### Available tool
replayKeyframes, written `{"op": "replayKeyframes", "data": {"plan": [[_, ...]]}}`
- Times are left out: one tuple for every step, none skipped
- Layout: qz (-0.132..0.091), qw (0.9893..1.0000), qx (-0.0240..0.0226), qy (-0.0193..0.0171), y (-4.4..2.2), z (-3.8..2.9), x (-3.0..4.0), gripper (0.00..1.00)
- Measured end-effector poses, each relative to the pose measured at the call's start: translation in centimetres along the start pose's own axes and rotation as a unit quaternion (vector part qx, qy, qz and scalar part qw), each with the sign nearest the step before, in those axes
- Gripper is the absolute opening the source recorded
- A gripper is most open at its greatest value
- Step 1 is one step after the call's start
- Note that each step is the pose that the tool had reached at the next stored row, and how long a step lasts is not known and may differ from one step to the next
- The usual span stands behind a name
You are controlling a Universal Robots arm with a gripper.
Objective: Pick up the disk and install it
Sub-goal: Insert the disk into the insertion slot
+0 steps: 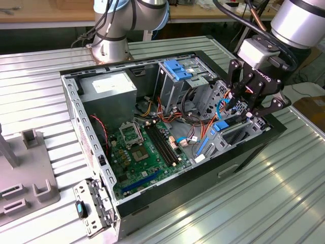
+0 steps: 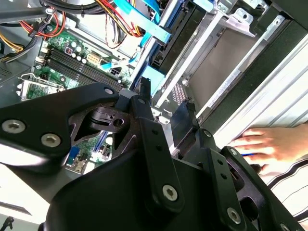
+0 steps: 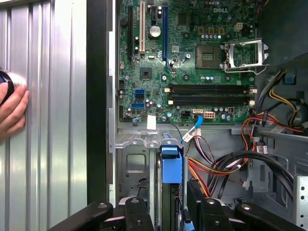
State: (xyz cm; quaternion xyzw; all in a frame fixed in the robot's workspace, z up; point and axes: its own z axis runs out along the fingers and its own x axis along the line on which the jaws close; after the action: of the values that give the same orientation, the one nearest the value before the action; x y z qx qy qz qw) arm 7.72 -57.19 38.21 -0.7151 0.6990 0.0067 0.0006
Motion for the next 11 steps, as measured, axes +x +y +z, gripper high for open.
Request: {"op": "replayKeyframes", "data": {"plan": [[0.0,1.0,0.0,0.0,-0.08,0.0,0.0,0.44],[0.0,1.0,0.0,0.0,-0.13,0.0,0.0,0.44],[0.0,1.0,0.0,0.0,-0.22,0.0,0.0,0.44],[0.0,1.0,0.0,0.0,-0.35,0.0,0.0,0.44],[0.0,1.0,0.0,0.0,-0.44,0.0,-0.01,0.44],[0.0,1.0,0.0,-0.0001,-0.53,0.0,-0.03,0.44],[0.0,1.0,0.0,0.0,-0.84,0.0,-0.1,0.44],[0.0,1.0,0.0,0.0,-1.33,0.0,-0.15,0.44],[0.0,1.0,0.0,0.0,-1.98,0.01,-0.2,0.44],[0.0,1.0,0.0,0.0,-2.29,0.01,-0.23,0.44],[0.0,1.0,0.0,0.0,-2.57,0.02,-0.25,0.44]]}}
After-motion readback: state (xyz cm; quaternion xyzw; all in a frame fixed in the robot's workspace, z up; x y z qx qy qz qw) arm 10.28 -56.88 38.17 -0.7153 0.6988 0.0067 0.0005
